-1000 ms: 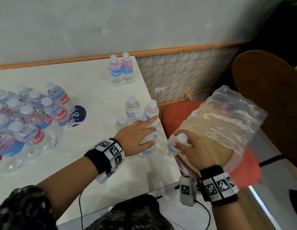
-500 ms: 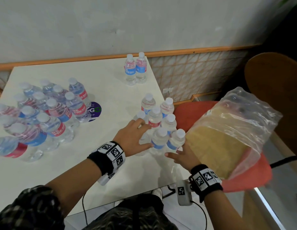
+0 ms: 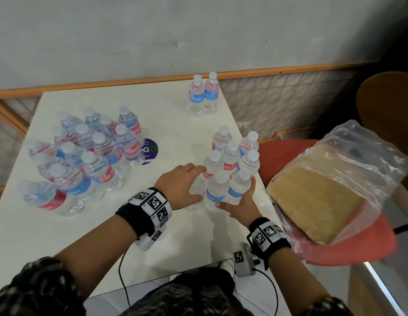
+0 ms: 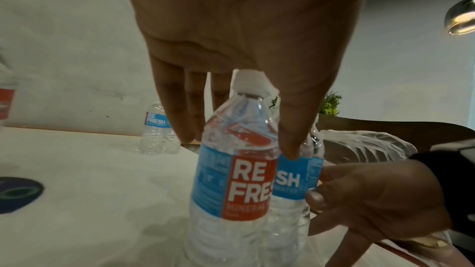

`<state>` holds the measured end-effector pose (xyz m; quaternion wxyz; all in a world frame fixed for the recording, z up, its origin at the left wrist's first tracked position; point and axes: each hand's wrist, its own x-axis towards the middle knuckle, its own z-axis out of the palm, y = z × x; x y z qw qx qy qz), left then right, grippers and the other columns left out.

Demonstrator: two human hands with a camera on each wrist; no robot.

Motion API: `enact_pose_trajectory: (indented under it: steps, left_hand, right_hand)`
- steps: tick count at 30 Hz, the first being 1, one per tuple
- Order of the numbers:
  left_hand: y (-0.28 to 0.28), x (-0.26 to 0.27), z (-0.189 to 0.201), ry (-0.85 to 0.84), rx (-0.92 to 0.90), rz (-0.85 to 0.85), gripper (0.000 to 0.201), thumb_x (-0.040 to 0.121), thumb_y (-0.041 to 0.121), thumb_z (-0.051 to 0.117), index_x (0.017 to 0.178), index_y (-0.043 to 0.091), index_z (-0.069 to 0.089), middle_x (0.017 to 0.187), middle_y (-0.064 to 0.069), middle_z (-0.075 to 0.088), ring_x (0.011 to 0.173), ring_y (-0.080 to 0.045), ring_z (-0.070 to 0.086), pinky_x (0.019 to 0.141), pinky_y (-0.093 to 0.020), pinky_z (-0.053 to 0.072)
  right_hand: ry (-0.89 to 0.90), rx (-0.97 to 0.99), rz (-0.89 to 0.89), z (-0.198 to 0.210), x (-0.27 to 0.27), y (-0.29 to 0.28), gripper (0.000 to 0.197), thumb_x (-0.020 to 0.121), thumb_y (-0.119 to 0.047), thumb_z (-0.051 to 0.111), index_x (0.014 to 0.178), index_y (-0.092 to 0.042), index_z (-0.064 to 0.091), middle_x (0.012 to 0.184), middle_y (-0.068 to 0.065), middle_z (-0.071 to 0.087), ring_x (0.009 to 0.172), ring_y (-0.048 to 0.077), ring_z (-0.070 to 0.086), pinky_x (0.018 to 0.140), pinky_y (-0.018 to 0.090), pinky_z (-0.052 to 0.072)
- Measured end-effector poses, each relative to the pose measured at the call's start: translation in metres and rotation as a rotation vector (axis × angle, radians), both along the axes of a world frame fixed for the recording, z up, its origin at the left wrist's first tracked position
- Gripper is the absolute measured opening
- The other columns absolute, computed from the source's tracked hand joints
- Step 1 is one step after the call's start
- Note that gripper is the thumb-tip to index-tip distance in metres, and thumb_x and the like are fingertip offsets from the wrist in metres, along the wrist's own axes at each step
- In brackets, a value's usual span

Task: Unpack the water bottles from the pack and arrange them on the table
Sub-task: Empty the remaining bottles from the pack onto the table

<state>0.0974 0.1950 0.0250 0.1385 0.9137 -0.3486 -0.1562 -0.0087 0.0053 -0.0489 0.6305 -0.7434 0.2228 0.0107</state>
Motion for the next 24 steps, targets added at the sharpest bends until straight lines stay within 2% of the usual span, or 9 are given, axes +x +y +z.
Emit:
enact_pose_trajectory:
  steps: [2, 5, 7, 9, 11, 14, 18, 21, 24]
  left_hand:
    - [0.01, 0.002, 0.0, 0.042, -0.027, 0.034, 0.076, 0.076, 0.055, 0.065, 0.139, 0.039, 0.026, 0.134, 0.01, 0.043, 0.117, -0.017, 0.049, 0.088, -0.038, 0.049]
    - [0.021, 0.002, 0.0, 0.118, -0.086, 0.081, 0.086, 0.071, 0.061, 0.068, 0.141, 0.038, 0.025, 0.139, 0.011, 0.039, 0.12, -0.015, 0.049, 0.092, -0.039, 0.048]
    - [0.024, 0.001, 0.001, 0.153, -0.115, 0.086, 0.09, 0.068, 0.064, 0.069, 0.142, 0.037, 0.025, 0.141, 0.011, 0.038, 0.121, -0.014, 0.049, 0.094, -0.037, 0.047]
    - [0.027, 0.002, 0.002, 0.164, -0.136, 0.091, 0.092, 0.066, 0.066, 0.069, 0.142, 0.039, 0.025, 0.141, 0.012, 0.038, 0.119, -0.012, 0.05, 0.094, -0.035, 0.047]
    - [0.034, 0.005, 0.002, 0.145, -0.136, 0.085, 0.09, 0.066, 0.067, 0.068, 0.141, 0.043, 0.024, 0.138, 0.013, 0.04, 0.117, -0.012, 0.051, 0.092, -0.034, 0.048]
    - [0.051, 0.012, 0.0, 0.081, -0.104, 0.073, 0.087, 0.069, 0.07, 0.063, 0.142, 0.048, 0.021, 0.132, 0.013, 0.045, 0.116, -0.012, 0.052, 0.088, -0.034, 0.049]
    - [0.079, 0.024, -0.002, -0.028, -0.086, 0.106, 0.093, 0.068, 0.074, 0.06, 0.144, 0.047, 0.015, 0.137, 0.01, 0.044, 0.124, -0.016, 0.045, 0.094, -0.037, 0.046]
    - [0.096, 0.032, -0.004, -0.142, -0.074, 0.104, 0.099, 0.064, 0.079, 0.053, 0.146, 0.04, 0.014, 0.141, 0.005, 0.043, 0.129, -0.02, 0.041, 0.099, -0.043, 0.043]
    - [0.108, 0.036, -0.004, -0.226, -0.01, 0.149, 0.096, 0.067, 0.073, 0.054, 0.147, 0.036, 0.016, 0.144, 0.002, 0.039, 0.129, -0.024, 0.04, 0.097, -0.045, 0.044]
  right_hand:
    - [-0.022, 0.017, -0.011, -0.001, 0.0, 0.014, 0.131, 0.058, -0.029, 0.086, 0.144, -0.033, -0.013, 0.143, -0.017, 0.033, 0.129, 0.016, 0.043, 0.098, 0.05, 0.045]
    - [-0.064, 0.014, -0.01, -0.004, -0.001, 0.026, 0.105, 0.054, -0.037, 0.086, 0.134, -0.035, 0.018, 0.133, -0.019, 0.042, 0.124, 0.012, 0.048, 0.097, 0.051, 0.047]
    - [-0.107, 0.02, 0.008, -0.005, 0.003, 0.029, 0.092, 0.055, -0.035, 0.085, 0.127, -0.035, 0.028, 0.129, -0.019, 0.046, 0.119, 0.001, 0.051, 0.097, 0.046, 0.049]
    - [-0.143, -0.002, 0.062, 0.004, 0.01, 0.034, 0.078, 0.062, -0.014, 0.086, 0.12, -0.03, 0.036, 0.123, -0.014, 0.052, 0.111, -0.007, 0.055, 0.094, 0.029, 0.05]
    - [-0.164, 0.001, 0.132, 0.014, 0.018, 0.04, 0.063, 0.067, 0.011, 0.077, 0.105, -0.024, 0.042, 0.111, -0.014, 0.053, 0.098, -0.019, 0.056, 0.081, 0.007, 0.047]
    - [-0.187, 0.012, 0.224, 0.02, 0.029, 0.053, 0.061, 0.068, 0.018, 0.072, 0.098, -0.025, 0.043, 0.105, -0.016, 0.05, 0.089, -0.026, 0.053, 0.074, -0.002, 0.042]
    - [-0.121, -0.016, 0.284, 0.01, 0.052, 0.076, 0.07, 0.068, 0.004, 0.08, 0.108, -0.034, 0.036, 0.113, -0.023, 0.045, 0.101, -0.018, 0.05, 0.082, 0.0, 0.04]
    - [-0.077, -0.027, 0.31, 0.003, 0.074, 0.105, 0.09, 0.063, -0.015, 0.087, 0.128, -0.029, 0.027, 0.126, -0.01, 0.049, 0.118, 0.005, 0.05, 0.1, 0.025, 0.044]
    - [-0.077, -0.053, 0.355, -0.008, 0.095, 0.131, 0.1, 0.055, -0.035, 0.087, 0.133, -0.029, 0.024, 0.131, -0.003, 0.05, 0.12, 0.013, 0.053, 0.101, 0.04, 0.047]
